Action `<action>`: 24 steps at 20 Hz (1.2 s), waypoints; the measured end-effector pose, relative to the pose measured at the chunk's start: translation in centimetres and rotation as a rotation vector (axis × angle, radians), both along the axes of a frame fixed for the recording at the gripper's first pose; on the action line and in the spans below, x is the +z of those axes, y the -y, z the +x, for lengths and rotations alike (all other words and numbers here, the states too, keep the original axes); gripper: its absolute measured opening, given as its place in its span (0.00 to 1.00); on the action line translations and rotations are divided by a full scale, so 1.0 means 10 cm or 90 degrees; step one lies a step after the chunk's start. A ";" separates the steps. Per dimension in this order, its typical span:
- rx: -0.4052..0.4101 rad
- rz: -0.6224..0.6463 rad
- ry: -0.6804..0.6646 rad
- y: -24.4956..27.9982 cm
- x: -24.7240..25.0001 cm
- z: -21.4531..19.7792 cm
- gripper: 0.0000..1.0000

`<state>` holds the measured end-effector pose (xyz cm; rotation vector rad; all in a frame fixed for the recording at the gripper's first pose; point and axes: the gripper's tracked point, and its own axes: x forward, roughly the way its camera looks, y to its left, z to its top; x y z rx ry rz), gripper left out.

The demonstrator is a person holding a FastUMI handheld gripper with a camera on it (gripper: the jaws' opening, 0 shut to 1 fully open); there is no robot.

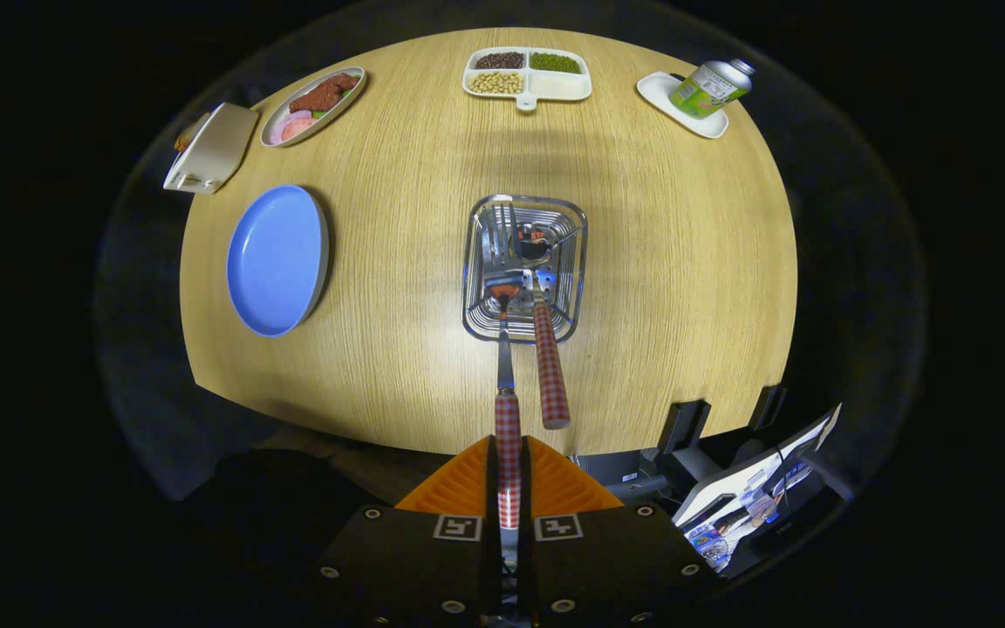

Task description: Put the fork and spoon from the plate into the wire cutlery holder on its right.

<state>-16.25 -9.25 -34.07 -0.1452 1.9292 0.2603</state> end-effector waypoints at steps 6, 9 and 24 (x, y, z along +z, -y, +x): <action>0.054 -0.023 -0.081 0.05 -0.12 0.01 0.07; 0.086 -0.028 -0.133 0.06 -0.11 0.02 0.07; 0.086 -0.037 -0.219 -0.08 -0.02 0.17 0.07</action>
